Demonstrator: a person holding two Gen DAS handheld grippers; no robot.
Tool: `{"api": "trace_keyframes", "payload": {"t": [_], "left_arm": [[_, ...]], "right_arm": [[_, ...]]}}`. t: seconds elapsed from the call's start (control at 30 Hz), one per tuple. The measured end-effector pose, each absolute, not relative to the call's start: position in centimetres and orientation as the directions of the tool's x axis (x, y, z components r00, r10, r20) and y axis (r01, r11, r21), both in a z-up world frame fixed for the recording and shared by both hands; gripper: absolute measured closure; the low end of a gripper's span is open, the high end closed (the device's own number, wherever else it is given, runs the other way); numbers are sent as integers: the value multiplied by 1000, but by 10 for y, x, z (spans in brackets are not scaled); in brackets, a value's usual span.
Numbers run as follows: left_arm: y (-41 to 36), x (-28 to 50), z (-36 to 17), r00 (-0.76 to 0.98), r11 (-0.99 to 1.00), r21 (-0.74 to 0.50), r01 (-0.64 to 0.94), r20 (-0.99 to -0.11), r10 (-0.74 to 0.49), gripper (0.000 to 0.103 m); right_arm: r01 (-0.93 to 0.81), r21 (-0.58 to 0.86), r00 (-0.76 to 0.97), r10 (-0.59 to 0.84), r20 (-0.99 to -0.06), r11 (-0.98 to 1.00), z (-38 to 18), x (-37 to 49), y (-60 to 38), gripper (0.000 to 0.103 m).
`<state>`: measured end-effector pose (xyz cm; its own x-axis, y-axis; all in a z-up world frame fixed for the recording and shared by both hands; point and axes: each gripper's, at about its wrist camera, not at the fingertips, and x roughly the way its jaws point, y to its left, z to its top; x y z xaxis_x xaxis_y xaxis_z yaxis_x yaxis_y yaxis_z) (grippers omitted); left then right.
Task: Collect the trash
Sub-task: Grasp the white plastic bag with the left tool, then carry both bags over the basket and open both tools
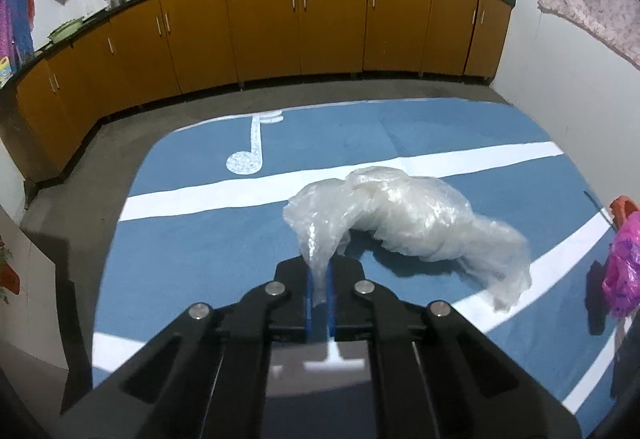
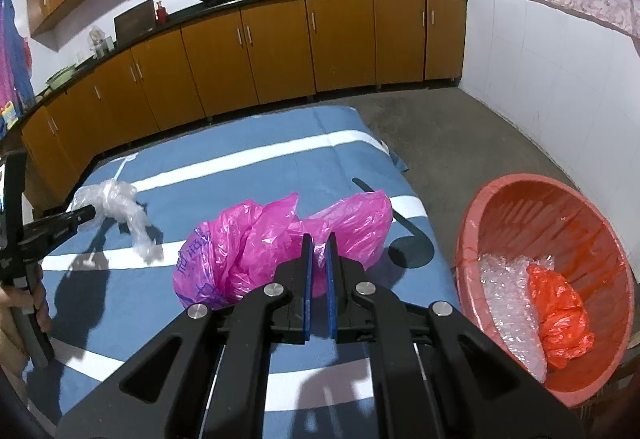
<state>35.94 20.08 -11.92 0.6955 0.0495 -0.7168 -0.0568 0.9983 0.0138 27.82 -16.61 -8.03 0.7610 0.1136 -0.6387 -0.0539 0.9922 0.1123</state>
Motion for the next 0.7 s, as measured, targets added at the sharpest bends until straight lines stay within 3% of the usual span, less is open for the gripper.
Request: {"api": "trace_keyframes", "payload": {"t": [0.7], "left_arm": [[104,269,-23,798,998,1,68,-601,-54,97]], "right_arm": [[36,73,859,6,-512,997,-8,209,-220,97]]}}
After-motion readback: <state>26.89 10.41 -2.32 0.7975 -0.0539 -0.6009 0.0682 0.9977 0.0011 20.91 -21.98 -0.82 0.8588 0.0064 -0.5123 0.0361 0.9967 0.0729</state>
